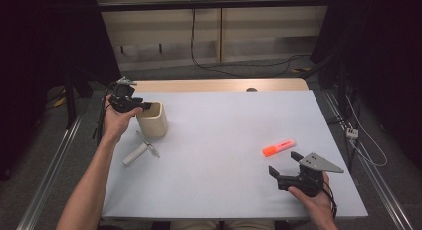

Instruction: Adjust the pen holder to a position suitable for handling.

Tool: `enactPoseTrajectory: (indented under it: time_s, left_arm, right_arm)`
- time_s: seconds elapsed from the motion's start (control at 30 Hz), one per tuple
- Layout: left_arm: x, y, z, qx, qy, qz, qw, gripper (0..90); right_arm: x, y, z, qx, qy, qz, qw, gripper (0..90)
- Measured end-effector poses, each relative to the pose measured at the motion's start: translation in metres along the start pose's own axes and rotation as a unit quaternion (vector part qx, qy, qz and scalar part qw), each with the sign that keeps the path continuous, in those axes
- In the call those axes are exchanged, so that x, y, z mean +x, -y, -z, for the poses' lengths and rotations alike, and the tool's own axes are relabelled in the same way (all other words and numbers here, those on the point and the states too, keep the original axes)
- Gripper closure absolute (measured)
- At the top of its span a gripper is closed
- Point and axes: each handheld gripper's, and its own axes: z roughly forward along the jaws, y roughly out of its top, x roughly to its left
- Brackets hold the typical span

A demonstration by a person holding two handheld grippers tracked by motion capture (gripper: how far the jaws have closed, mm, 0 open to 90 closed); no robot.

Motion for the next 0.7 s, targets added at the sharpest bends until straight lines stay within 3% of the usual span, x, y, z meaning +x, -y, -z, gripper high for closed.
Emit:
enactPoseTrajectory:
  time_s: [0.2,0.3,0.47,0.7]
  left_arm:
    - [0.003,0.002,-0.007,0.015,0.008,0.0,0.9999,57.5]
    - [0.003,0.002,-0.009,0.025,0.006,-0.012,0.9996,58.9]
    - [0.009,0.005,-0.009,0.035,0.01,-0.006,0.9993,70.8]
    - [0.01,0.006,-0.012,0.043,0.01,-0.015,0.9989,72.9]
  right_arm:
    - [0.0,0.0,-0.001,0.002,0.0,-0.002,1.0,5.4]
    - [0.0,0.0,-0.001,0.001,0.001,-0.003,1.0,5.4]
    - [0.001,0.0,-0.002,0.004,-0.002,-0.002,1.0,5.4]
    - [0.001,-0.001,-0.002,0.004,-0.005,-0.001,1.0,5.4]
